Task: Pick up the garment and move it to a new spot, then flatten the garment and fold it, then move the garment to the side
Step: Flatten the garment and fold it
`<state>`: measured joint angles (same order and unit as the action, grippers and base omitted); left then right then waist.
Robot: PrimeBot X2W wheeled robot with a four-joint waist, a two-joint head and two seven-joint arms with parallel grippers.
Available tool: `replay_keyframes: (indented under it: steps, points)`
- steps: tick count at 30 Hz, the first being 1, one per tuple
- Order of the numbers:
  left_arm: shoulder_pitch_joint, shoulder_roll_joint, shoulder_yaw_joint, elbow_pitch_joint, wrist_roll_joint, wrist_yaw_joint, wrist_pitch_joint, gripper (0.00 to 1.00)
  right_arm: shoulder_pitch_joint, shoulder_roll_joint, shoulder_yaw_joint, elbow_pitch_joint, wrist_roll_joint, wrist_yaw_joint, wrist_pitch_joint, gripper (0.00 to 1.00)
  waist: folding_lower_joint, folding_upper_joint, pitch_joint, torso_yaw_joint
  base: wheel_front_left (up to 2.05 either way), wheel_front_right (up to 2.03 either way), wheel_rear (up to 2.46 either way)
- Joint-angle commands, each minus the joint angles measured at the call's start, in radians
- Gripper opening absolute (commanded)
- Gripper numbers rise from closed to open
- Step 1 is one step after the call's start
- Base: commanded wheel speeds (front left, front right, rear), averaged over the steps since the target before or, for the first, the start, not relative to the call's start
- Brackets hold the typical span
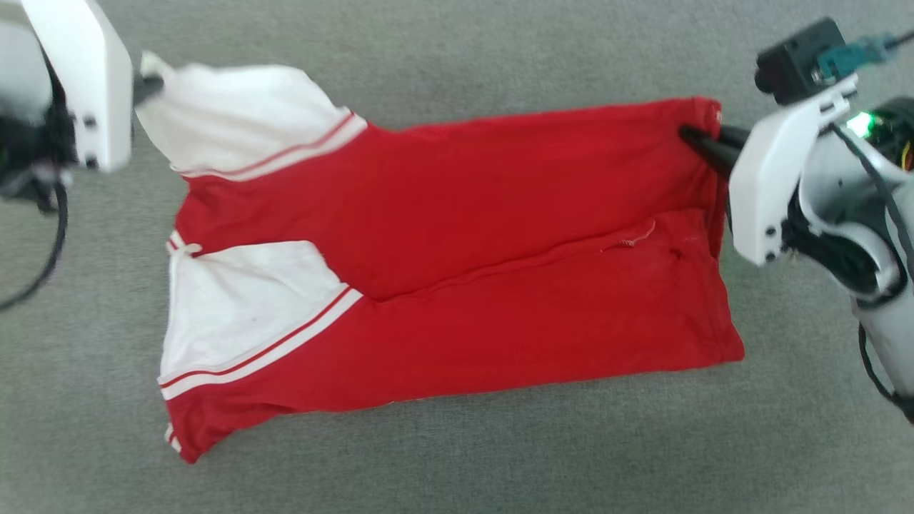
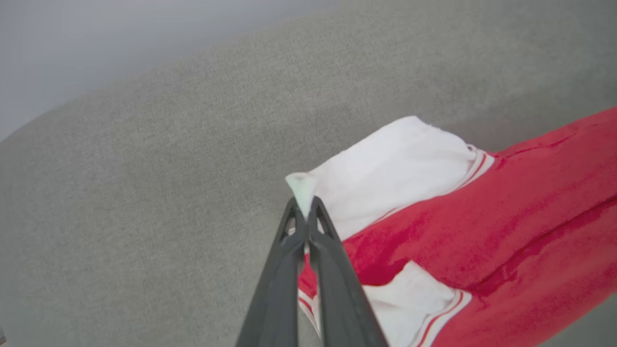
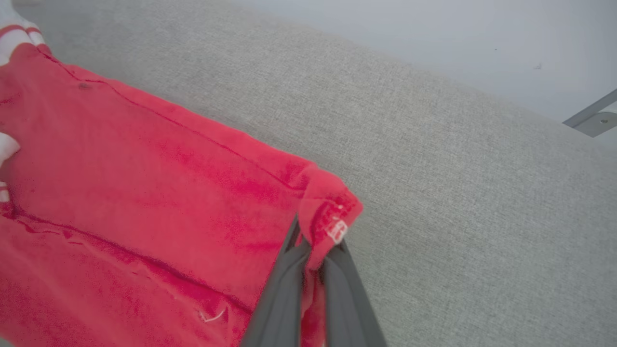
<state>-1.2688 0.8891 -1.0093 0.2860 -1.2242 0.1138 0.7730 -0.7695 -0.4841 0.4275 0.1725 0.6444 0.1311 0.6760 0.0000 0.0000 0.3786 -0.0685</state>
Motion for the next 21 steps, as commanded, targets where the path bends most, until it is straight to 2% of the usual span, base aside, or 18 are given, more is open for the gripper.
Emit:
replay_keyframes:
  steps: [1,6,7,12,15,19,20,21]
  points:
    - [0.034,0.021,-0.003,-0.051,-0.004,0.027,0.004,0.00,0.032,-0.010,-0.003,-0.026,0.010,-0.001,-0.004,0.00,0.0000,0.0000,-0.018,0.016,0.00,0.00,0.00]
    - [0.139,0.129,-0.013,-0.282,-0.035,0.140,0.023,0.00,0.129,-0.059,-0.020,-0.134,0.023,-0.001,0.001,0.00,0.0000,0.0000,-0.034,0.028,0.00,0.00,0.00]
    - [0.139,0.129,-0.013,-0.282,-0.035,0.140,0.023,0.00,0.129,-0.059,-0.020,-0.134,0.023,-0.001,0.001,0.00,0.0000,0.0000,-0.034,0.028,0.00,0.00,0.00]
    - [0.253,0.222,-0.033,-0.463,-0.071,0.231,0.012,0.00,0.242,-0.101,-0.045,-0.219,0.051,-0.001,0.026,0.00,0.0000,0.0000,-0.040,0.036,0.00,0.00,0.00]
    - [0.320,0.248,-0.046,-0.529,-0.094,0.276,-0.014,0.00,0.312,-0.099,-0.077,-0.233,0.060,-0.001,0.029,0.00,0.0000,0.0000,-0.040,0.039,0.00,0.00,0.00]
    - [0.401,0.237,-0.065,-0.525,-0.130,0.291,-0.063,0.00,0.373,-0.067,-0.103,-0.210,0.057,-0.001,0.032,0.00,0.0000,0.0000,-0.040,0.038,0.00,0.00,0.00]
    - [0.419,0.224,-0.066,-0.507,-0.142,0.284,-0.080,0.00,0.377,-0.062,-0.104,-0.202,0.048,-0.001,0.034,0.33,0.0000,0.0000,-0.039,0.037,0.00,0.00,0.00]
    - [0.434,0.211,-0.065,-0.486,-0.154,0.278,-0.097,0.00,0.380,-0.055,-0.105,-0.193,0.042,-0.001,0.033,1.00,0.0000,0.0000,-0.039,0.037,0.00,0.00,0.00]
